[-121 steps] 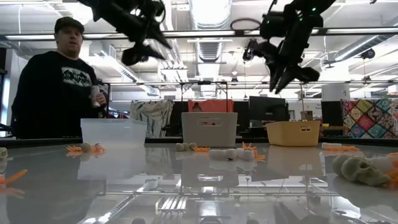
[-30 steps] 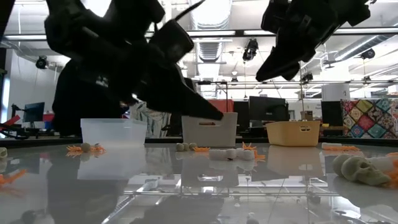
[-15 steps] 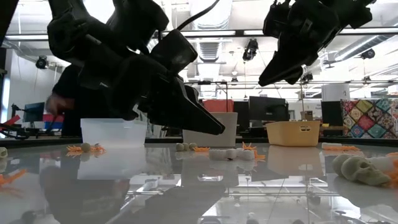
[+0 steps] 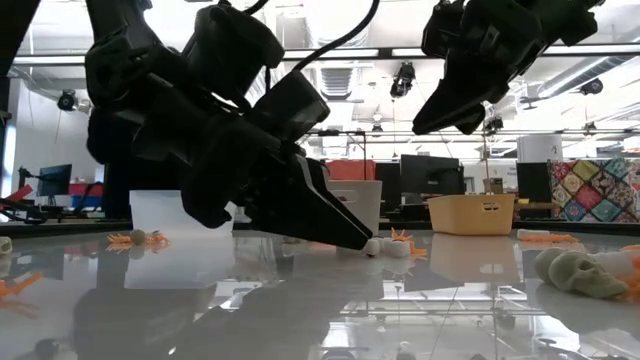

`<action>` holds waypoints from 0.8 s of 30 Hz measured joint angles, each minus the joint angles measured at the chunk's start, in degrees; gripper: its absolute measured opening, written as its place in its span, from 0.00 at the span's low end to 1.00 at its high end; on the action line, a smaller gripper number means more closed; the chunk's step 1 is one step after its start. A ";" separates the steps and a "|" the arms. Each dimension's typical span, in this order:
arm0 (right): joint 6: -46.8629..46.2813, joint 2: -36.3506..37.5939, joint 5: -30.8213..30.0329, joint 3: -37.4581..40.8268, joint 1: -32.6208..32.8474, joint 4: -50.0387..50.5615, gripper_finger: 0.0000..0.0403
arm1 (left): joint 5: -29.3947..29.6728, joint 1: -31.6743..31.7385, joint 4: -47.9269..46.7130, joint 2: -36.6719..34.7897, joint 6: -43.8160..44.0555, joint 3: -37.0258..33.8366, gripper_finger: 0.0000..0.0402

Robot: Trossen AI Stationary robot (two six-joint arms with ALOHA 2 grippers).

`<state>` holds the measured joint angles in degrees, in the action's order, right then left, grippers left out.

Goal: Sort Halloween decoration
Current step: Put the white skeleton toy into the gray bin

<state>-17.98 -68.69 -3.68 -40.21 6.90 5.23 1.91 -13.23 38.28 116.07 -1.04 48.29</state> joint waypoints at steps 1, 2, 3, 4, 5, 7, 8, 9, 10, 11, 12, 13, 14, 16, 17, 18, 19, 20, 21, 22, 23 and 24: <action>0.02 0.00 0.00 0.00 0.00 0.04 0.16 | 0.00 -0.01 -0.02 0.00 0.02 0.00 0.38; 0.00 0.00 0.00 0.00 0.00 0.03 0.16 | 0.00 -0.09 -0.02 0.00 0.08 0.00 0.38; 0.00 0.00 0.00 0.00 0.00 0.02 0.16 | 0.00 -0.11 -0.05 0.00 0.21 0.00 0.38; 0.00 0.00 0.00 0.01 0.00 0.02 0.16 | 0.00 -0.11 -0.13 0.00 0.31 0.00 0.38; 0.00 0.00 0.00 0.04 0.00 0.04 0.16 | 0.00 -0.11 -0.21 0.00 0.50 -0.02 0.38; 0.00 0.00 0.00 0.04 0.00 0.04 0.16 | 0.00 -0.11 -0.56 0.00 0.52 -0.07 0.38; 0.00 0.00 0.00 0.04 0.00 0.04 0.16 | 0.00 -0.11 -0.82 0.00 0.53 -0.08 0.38; 0.00 0.00 0.00 0.04 0.00 0.04 0.16 | 0.00 -0.11 -0.84 0.00 0.63 -0.14 0.38; 0.00 0.00 0.00 0.04 0.00 0.04 0.16 | 0.00 -0.11 -0.85 0.00 0.66 -0.18 0.38; 0.00 0.00 0.00 0.04 0.00 0.04 0.16 | 0.00 -0.11 -0.88 0.00 0.69 -0.24 0.37; 0.00 0.00 0.00 0.04 0.00 0.04 0.16 | 0.00 -0.11 -0.90 0.00 0.78 -0.26 0.36; 0.00 0.00 0.00 0.04 0.00 0.07 0.16 | 0.00 -0.11 -0.94 0.00 0.94 -0.28 0.36; 0.00 0.00 0.00 0.04 0.00 0.07 0.16 | 0.00 -0.11 -0.94 0.00 1.04 -0.28 0.34; 0.02 0.00 0.00 0.04 0.00 0.07 0.16 | 0.01 -0.11 -0.95 0.00 1.11 -0.28 0.31; 0.02 0.00 0.00 0.04 0.00 0.07 0.16 | 0.01 -0.11 -0.98 0.00 1.14 -0.28 0.30; 0.04 0.00 0.00 0.04 0.00 0.07 0.16 | 0.02 -0.11 -1.01 0.00 1.21 -0.28 0.29; 0.04 0.00 0.00 0.04 0.00 0.07 0.16 | 0.00 -0.11 -1.01 0.00 1.30 -0.29 0.27; 0.07 0.00 0.00 0.04 0.00 0.07 0.16 | 0.00 -0.11 -1.03 0.00 1.32 -0.29 0.26; 0.06 0.00 0.00 0.04 0.00 0.07 0.16 | 0.01 -0.11 -1.09 0.00 1.33 -0.31 0.25; 0.04 0.00 0.00 0.07 0.00 0.07 0.16 | 0.02 -0.11 -1.16 0.00 1.33 -0.31 0.24; 0.04 0.00 0.00 0.08 0.00 0.05 0.16 | 0.02 -0.11 -1.22 0.00 1.33 -0.32 0.22; 0.04 0.00 0.00 0.11 0.00 0.05 0.16 | 0.02 -0.11 -1.25 0.00 1.33 -0.33 0.21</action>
<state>-17.93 -68.69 -3.68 -40.10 6.90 5.29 1.93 -13.34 37.03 116.07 0.30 47.97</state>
